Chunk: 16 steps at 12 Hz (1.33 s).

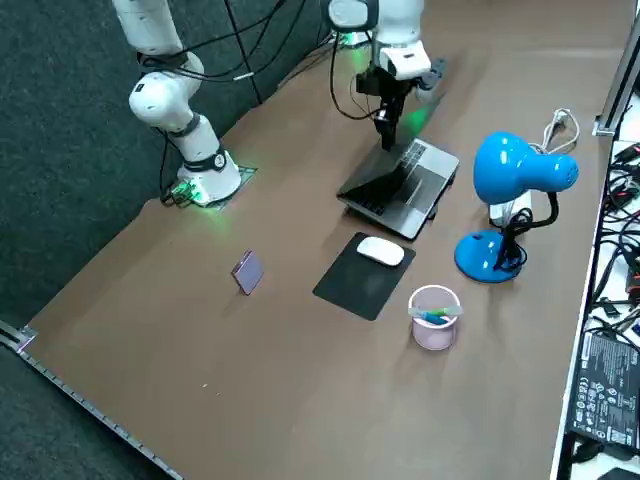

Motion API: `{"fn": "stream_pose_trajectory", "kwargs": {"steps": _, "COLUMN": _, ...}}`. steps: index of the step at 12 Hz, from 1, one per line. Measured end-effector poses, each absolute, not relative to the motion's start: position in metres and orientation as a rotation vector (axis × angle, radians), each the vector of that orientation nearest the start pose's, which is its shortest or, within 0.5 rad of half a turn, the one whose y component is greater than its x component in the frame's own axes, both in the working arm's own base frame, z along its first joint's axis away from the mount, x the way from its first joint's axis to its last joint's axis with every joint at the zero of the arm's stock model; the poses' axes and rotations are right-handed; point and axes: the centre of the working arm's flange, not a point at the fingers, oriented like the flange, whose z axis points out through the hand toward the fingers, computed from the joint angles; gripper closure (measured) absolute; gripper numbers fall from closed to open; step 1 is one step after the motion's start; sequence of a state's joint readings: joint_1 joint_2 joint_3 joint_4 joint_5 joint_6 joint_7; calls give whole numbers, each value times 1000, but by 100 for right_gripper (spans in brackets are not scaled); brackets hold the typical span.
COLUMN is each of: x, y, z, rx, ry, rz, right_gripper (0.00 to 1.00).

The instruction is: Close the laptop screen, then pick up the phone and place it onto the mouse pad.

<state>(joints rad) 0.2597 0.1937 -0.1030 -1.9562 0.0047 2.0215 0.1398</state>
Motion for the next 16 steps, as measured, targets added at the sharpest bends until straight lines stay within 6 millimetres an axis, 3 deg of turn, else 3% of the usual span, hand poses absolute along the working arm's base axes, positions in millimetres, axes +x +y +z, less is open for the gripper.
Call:
{"fn": "stream_pose_trajectory", "kwargs": {"steps": 6, "x": 612, "y": 86, "z": 294, "rx": -3192, "ry": 5, "rz": 320, "right_gripper": 98}}
{"fn": "stream_pose_trajectory", "kwargs": {"steps": 7, "x": 617, "y": 84, "z": 294, "rx": -3193, "ry": 8, "rz": 315, "right_gripper": 98}}
{"fn": "stream_pose_trajectory", "kwargs": {"steps": 9, "x": 621, "y": 78, "z": 304, "rx": -3191, "ry": 12, "rz": 331, "right_gripper": 98}}
{"fn": "stream_pose_trajectory", "kwargs": {"steps": 11, "x": 618, "y": 66, "z": 328, "rx": -3182, "ry": -16, "rz": 387, "right_gripper": 98}}
{"fn": "stream_pose_trajectory", "kwargs": {"steps": 16, "x": 599, "y": -15, "z": 402, "rx": -3119, "ry": -240, "rz": 414, "right_gripper": 97}}
